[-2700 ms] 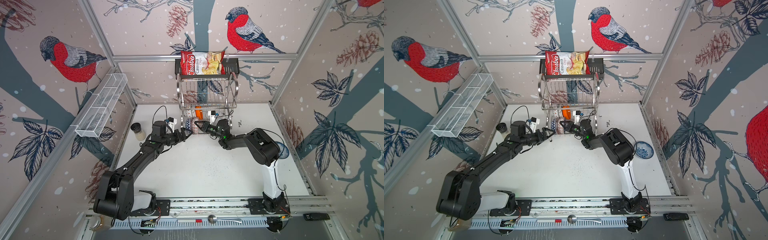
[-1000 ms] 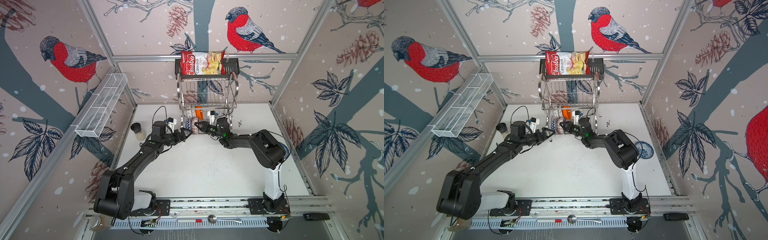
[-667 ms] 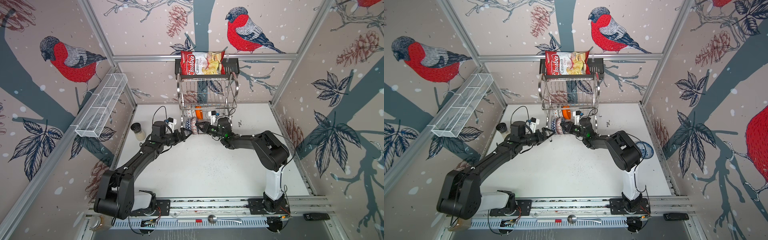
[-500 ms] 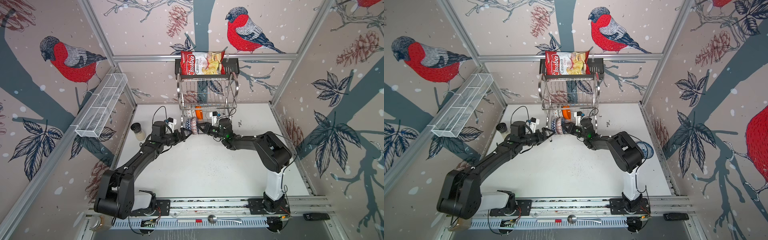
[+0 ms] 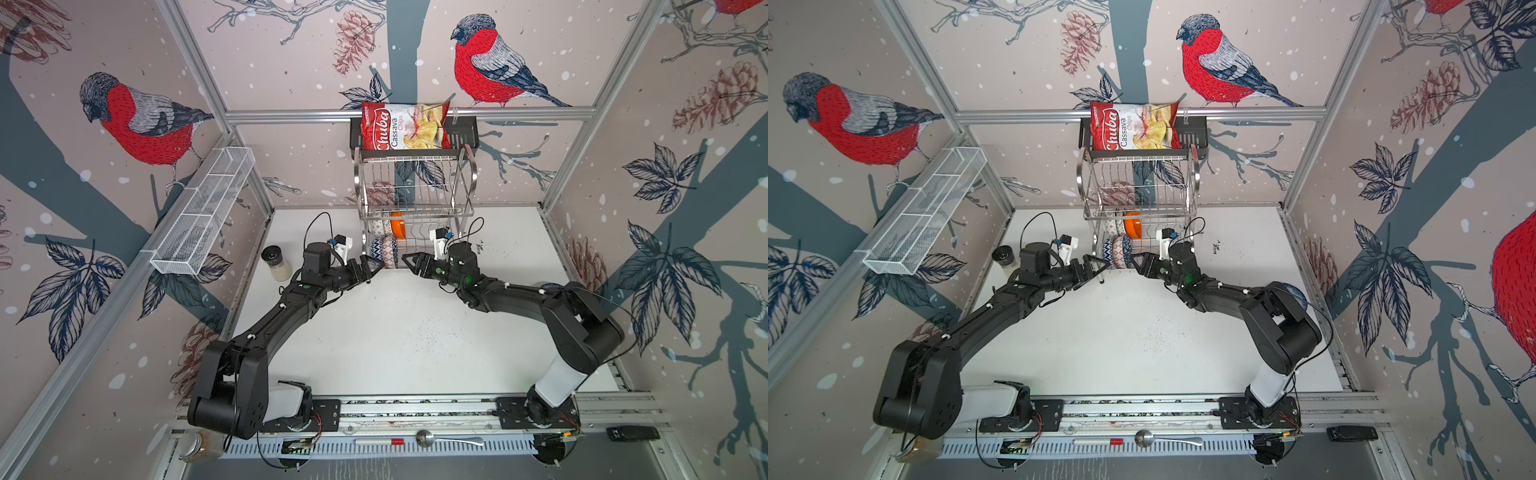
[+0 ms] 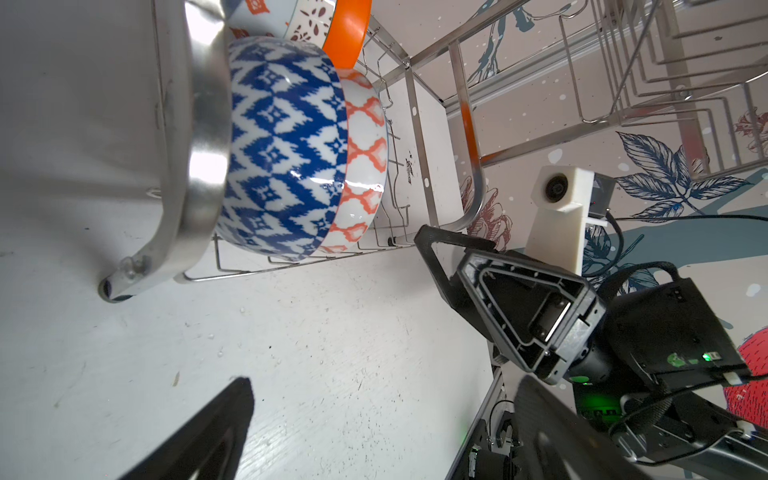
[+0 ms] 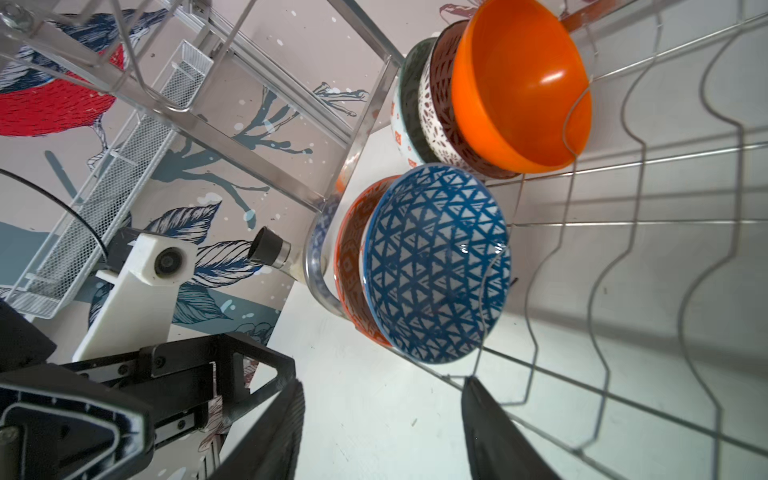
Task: Load the bowls into the dish rack
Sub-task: 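Open the right gripper and release the blue bowl in the rack, then withdraw both grippers away from the rack toward the robot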
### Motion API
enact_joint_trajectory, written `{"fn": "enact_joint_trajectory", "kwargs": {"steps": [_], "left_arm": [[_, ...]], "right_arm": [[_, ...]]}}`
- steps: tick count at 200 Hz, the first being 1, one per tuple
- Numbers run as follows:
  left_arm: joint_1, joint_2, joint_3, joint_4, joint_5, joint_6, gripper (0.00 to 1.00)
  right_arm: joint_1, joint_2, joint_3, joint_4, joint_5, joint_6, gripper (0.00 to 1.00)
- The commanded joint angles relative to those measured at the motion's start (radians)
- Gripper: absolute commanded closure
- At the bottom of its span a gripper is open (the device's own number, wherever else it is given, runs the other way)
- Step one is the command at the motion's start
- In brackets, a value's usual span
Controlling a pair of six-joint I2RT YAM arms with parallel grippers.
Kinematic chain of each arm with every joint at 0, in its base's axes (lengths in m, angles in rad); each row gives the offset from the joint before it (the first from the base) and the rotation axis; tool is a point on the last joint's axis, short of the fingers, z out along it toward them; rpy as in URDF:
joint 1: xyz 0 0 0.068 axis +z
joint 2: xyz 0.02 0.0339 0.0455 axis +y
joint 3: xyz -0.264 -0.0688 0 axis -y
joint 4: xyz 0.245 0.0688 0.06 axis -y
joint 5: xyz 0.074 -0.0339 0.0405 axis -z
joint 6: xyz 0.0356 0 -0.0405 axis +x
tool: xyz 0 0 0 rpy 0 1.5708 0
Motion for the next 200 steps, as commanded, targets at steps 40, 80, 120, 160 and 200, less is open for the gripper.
{"fn": "enact_joint_trajectory", "kwargs": {"steps": [40, 80, 120, 160, 200], "left_arm": [[0.0, -0.016, -0.004, 0.04, 0.017, -0.004, 0.02], [-0.026, -0.044, -0.005, 0.052, 0.003, 0.01, 0.02], [-0.142, -0.05, 0.024, 0.01, -0.069, 0.05, 0.02], [-0.238, -0.066, 0.035, 0.025, -0.121, 0.057, 0.02], [-0.345, -0.076, 0.067, 0.032, -0.176, 0.083, 0.02]], "right_arm": [[-0.002, -0.134, -0.061, -0.208, 0.168, -0.119, 0.27], [-0.019, -0.216, -0.105, -0.295, 0.211, -0.14, 0.19], [-0.042, -0.323, -0.152, -0.369, 0.279, -0.149, 0.01], [-0.102, -0.404, -0.175, -0.497, 0.352, -0.141, 0.0], [-0.166, -0.491, -0.206, -0.632, 0.517, -0.116, 0.0]]}}
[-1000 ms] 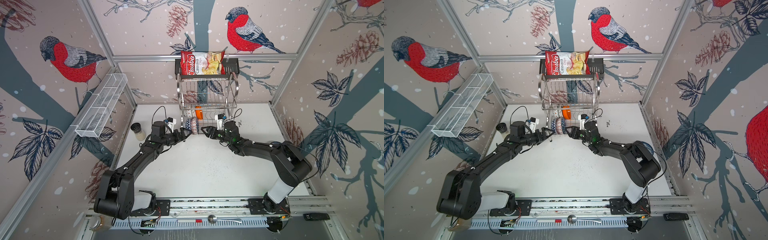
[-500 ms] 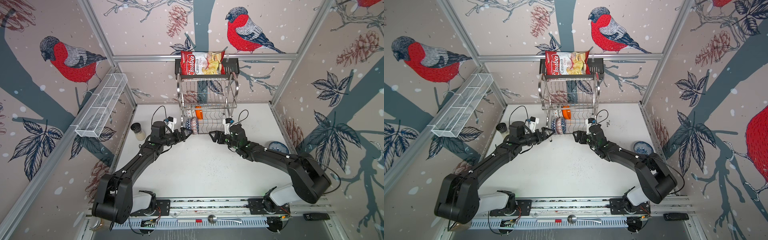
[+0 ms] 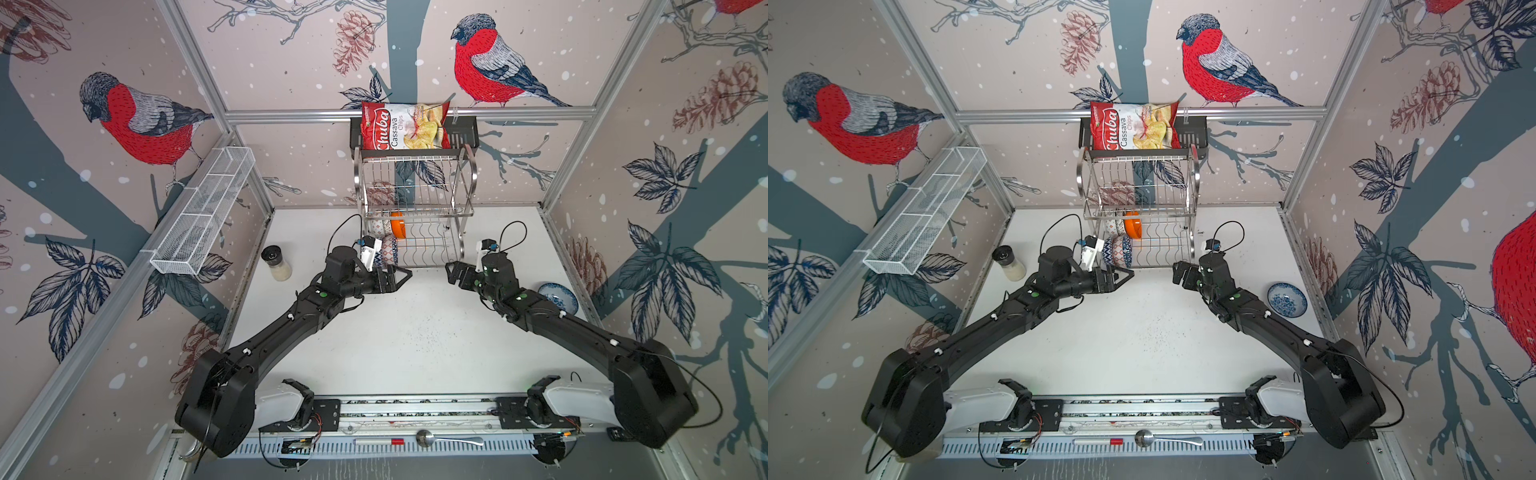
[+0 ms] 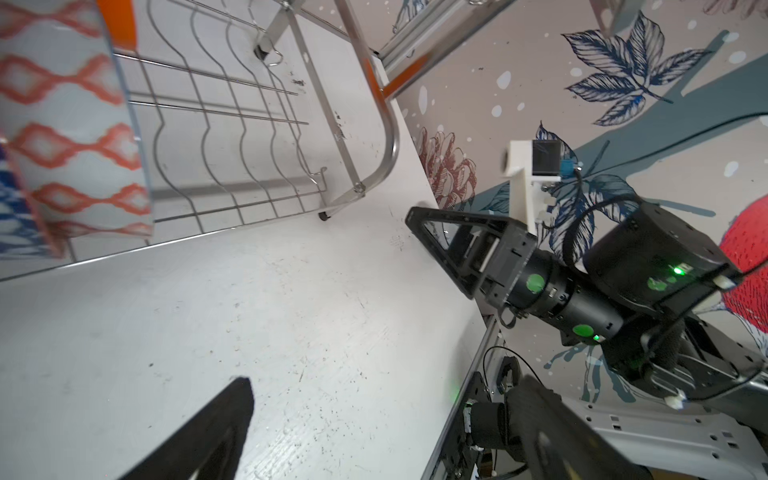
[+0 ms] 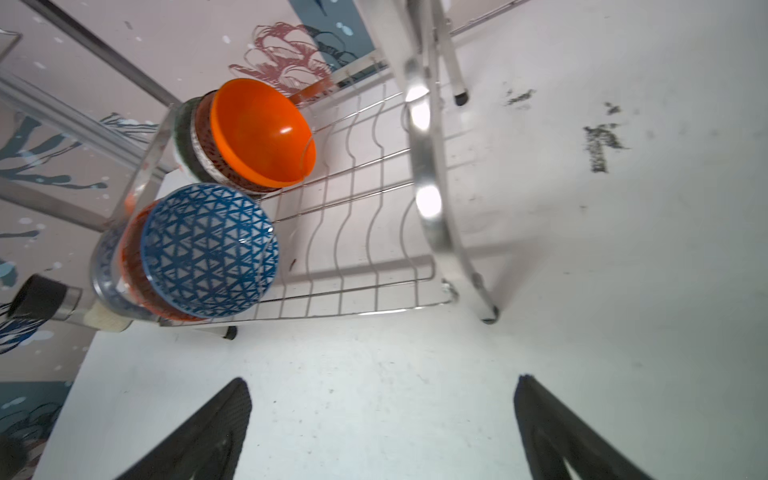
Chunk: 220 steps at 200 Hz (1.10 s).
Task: Load the bowls into the dish rack
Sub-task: 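Withdraw both grippers away from the rack toward the robot, then lower the right gripper onto the rim of the blue-white floral bowl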
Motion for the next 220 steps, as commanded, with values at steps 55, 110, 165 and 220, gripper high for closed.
{"fn": "enact_joint_trajectory", "kwargs": {"steps": [55, 110, 165, 220], "left_arm": [[-0.135, 0.081, 0.048, 0.07, -0.074, 0.026, 0.02], [-0.146, 0.086, 0.041, 0.074, -0.074, 0.017, 0.02], [-0.149, 0.112, 0.049, 0.074, -0.065, 0.005, 0.02], [-0.17, 0.172, 0.09, 0.076, -0.064, -0.014, 0.02]], "right_arm": [[-0.174, -0.143, -0.078, -0.191, 0.306, 0.092, 0.0], [-0.373, -0.194, -0.123, -0.155, 0.321, 0.101, 0.01], [-0.588, -0.081, -0.088, -0.128, 0.211, 0.065, 0.01], [-0.641, 0.069, -0.073, -0.068, 0.107, 0.081, 0.0]]}}
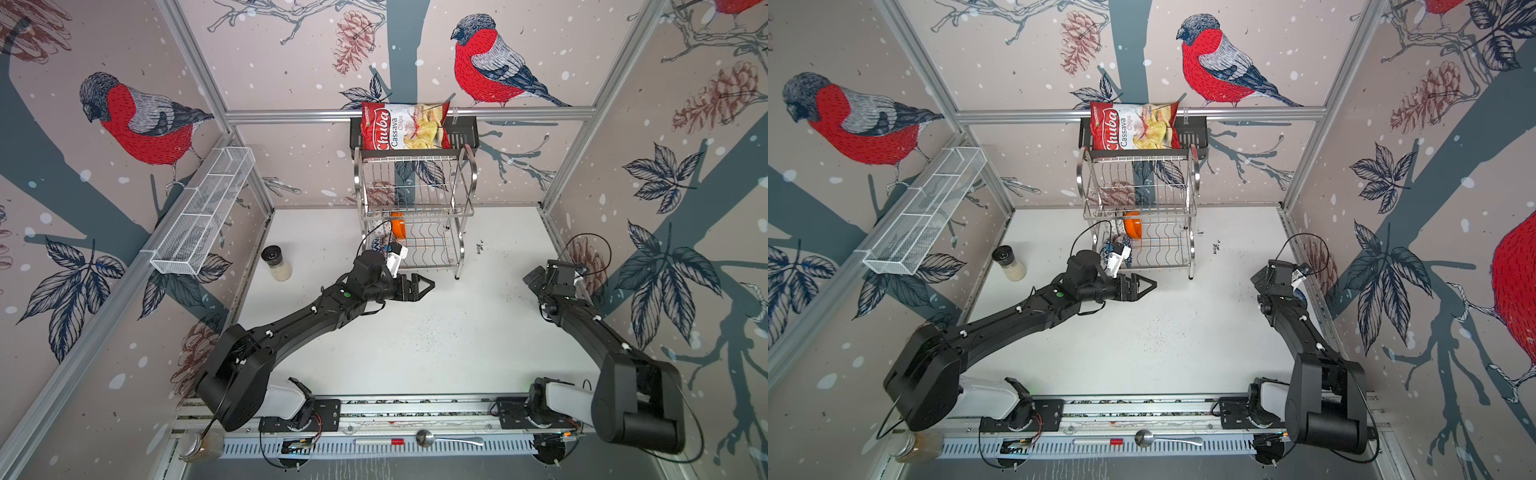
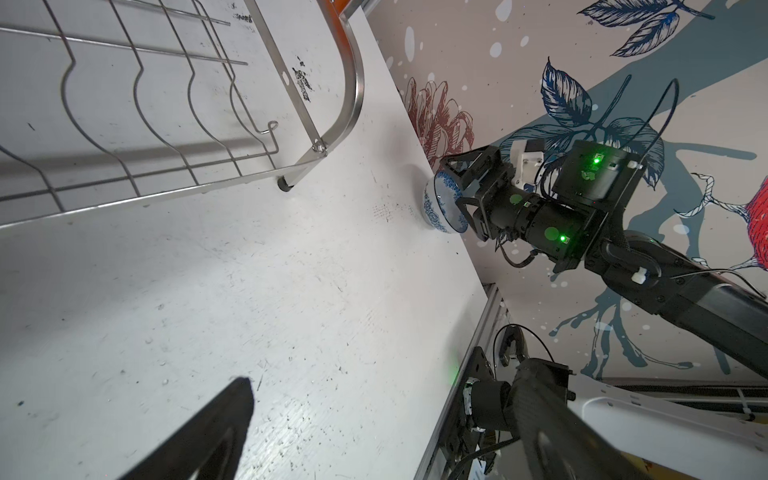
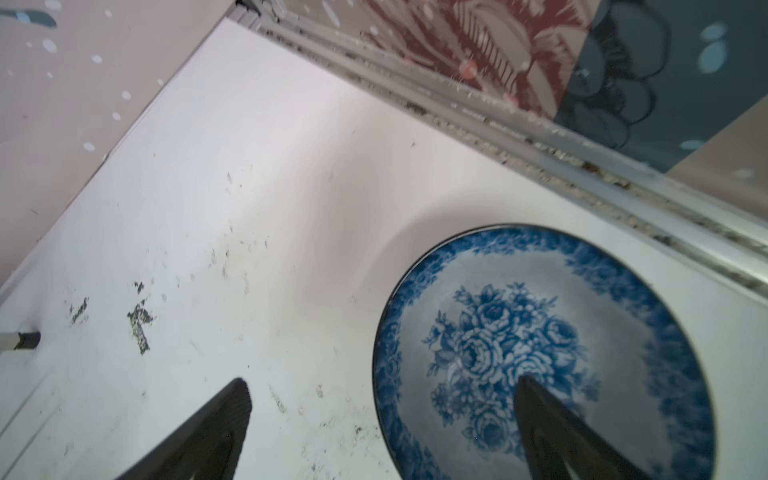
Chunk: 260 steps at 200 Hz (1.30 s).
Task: Load the bowls into the dish rack
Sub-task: 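Lower the right gripper onto the rim of the blue-white floral bowl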
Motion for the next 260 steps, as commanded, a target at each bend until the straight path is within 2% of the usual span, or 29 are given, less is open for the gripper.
{"fn": "enact_joint_trajectory", "kwargs": {"steps": [1, 45, 103, 133, 155, 182, 220, 260], "left_arm": [[-0.012, 0.02, 0.029, 0.033, 0.004, -0.005, 0.02], [-0.019, 0.039, 0.062, 0.01, -0.012, 0.001, 0.02], [-0.019, 0.046, 0.074, 0.002, -0.012, -0.004, 0.02], [-0.02, 0.022, 0.058, -0.015, -0.029, 0.012, 0.02], [-0.02, 0.009, 0.049, -0.024, -0.032, 0.012, 0.02], [-0.019, -0.011, 0.048, -0.043, -0.05, 0.02, 0.02], [-0.019, -0.015, 0.047, -0.039, -0.051, 0.015, 0.02], [-0.02, -0.024, 0.044, -0.046, -0.054, 0.015, 0.02]], "right_arm": [[-0.007, 0.052, 0.017, 0.05, -0.049, 0.003, 0.01], [-0.018, 0.075, 0.004, 0.061, -0.046, 0.021, 0.0], [-0.024, 0.075, -0.022, 0.092, -0.091, 0.024, 0.12], [-0.027, 0.04, -0.051, 0.119, -0.098, 0.021, 0.24], [-0.03, 0.039, -0.056, 0.122, -0.11, 0.021, 0.41], [-0.039, 0.027, -0.076, 0.143, -0.137, 0.023, 0.54], [-0.052, 0.031, -0.083, 0.146, -0.161, 0.025, 0.64], [-0.057, 0.034, -0.087, 0.147, -0.167, 0.026, 0.69]]}}
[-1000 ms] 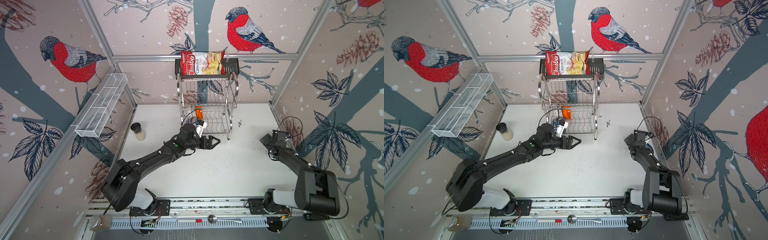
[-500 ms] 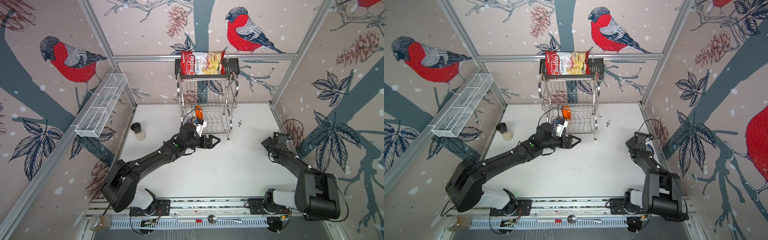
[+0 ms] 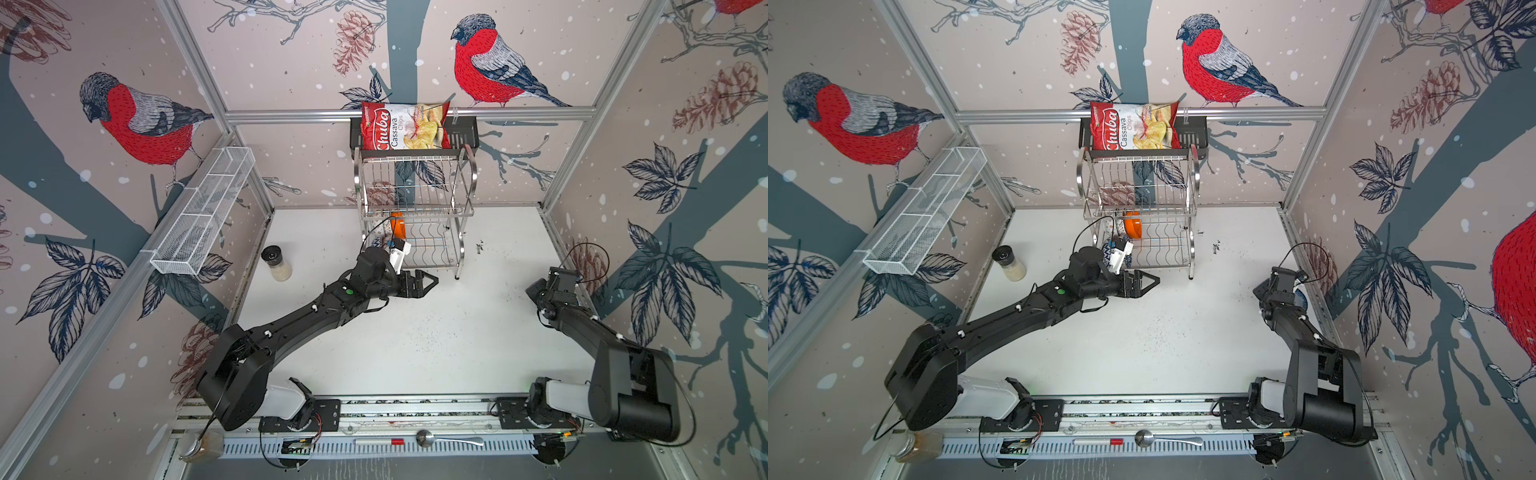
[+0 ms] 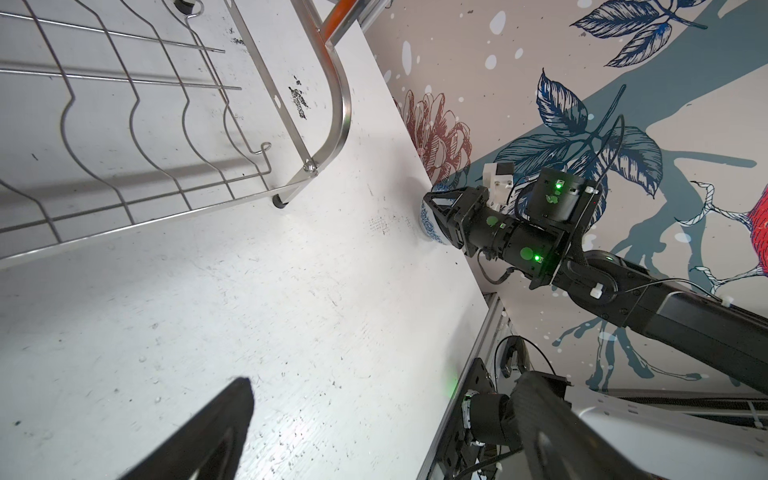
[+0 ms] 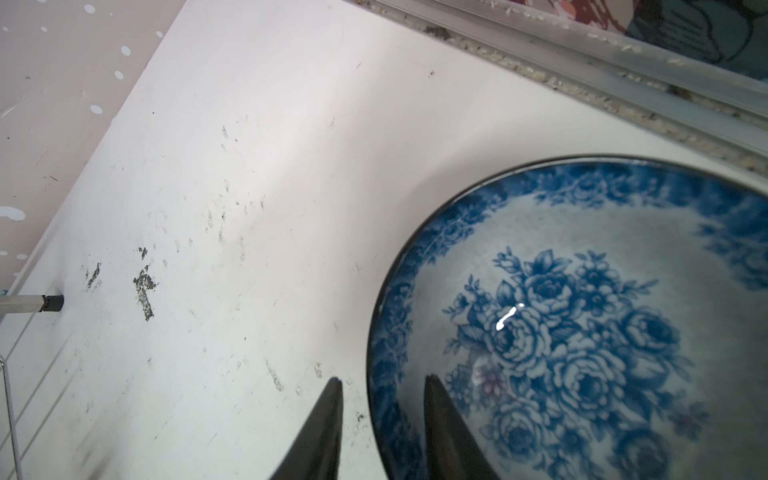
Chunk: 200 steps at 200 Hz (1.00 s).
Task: Load the bowls into the dish rack
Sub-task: 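Lower the right gripper onto the rim of the blue-white floral bowl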
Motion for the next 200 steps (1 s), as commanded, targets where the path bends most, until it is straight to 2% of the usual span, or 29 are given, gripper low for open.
{"fn": "enact_joint_trajectory", "kwargs": {"steps": [1, 26, 47, 69, 130, 200], "left_arm": [[0.0, -0.011, -0.002, -0.003, -0.004, 0.012, 0.02], [0.0, -0.013, -0.009, -0.002, -0.005, 0.013, 0.02], [0.001, -0.013, -0.011, -0.002, -0.006, 0.012, 0.02], [0.001, -0.011, -0.009, -0.003, -0.007, 0.012, 0.02], [0.0, 0.001, -0.003, 0.0, -0.005, 0.01, 0.02], [0.005, -0.016, -0.014, -0.01, -0.034, 0.013, 0.02]], "right_arm": [[-0.002, 0.001, -0.003, 0.021, -0.016, 0.017, 0.69], [-0.003, 0.008, -0.001, 0.019, -0.013, 0.014, 0.75], [-0.003, 0.001, -0.003, 0.022, -0.027, 0.007, 0.89], [0.001, -0.024, -0.006, 0.023, -0.035, -0.009, 0.98], [0.043, -0.054, -0.003, 0.034, -0.064, -0.044, 0.99], [0.173, -0.069, 0.033, 0.017, -0.037, -0.092, 1.0]]}}
